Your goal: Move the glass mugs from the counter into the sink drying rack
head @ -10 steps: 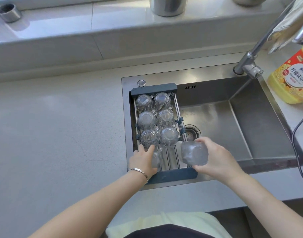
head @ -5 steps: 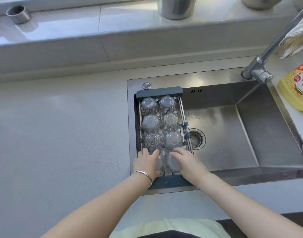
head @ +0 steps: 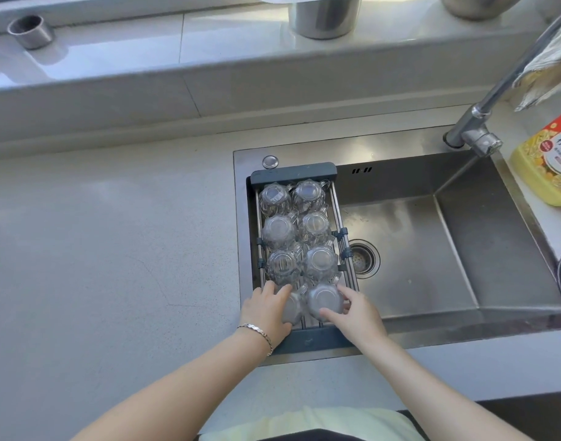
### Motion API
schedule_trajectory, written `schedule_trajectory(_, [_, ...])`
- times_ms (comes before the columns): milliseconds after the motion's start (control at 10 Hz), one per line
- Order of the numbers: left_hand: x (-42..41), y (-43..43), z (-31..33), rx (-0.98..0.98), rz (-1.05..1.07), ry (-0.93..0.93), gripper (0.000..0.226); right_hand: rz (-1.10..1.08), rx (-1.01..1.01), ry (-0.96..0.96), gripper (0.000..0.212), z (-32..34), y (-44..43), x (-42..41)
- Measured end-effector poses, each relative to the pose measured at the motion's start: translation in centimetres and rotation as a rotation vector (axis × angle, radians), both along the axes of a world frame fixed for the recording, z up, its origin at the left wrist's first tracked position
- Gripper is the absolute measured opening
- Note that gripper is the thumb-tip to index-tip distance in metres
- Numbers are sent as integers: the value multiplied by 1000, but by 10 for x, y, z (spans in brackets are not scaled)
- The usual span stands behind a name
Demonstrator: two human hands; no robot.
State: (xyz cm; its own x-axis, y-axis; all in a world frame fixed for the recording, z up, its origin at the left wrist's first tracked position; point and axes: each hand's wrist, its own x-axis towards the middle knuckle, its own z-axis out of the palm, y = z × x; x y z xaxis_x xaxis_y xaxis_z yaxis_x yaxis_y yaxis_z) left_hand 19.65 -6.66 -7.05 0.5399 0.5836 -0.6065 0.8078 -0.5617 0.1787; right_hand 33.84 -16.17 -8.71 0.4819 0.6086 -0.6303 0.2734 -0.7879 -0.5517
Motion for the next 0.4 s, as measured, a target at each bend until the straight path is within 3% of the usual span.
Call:
schedule_trajectory(200, [6, 1, 7, 71, -82, 118, 72, 176, -93, -43, 68, 6, 6, 5])
schedule_trajectory(300, [10, 10, 20, 9, -76, 138, 67, 339, -222, -76, 37, 23, 23, 14])
schedule_trajectory(400, [13, 25, 38, 3, 121, 11, 43, 405, -247, -190, 29, 51, 40, 22])
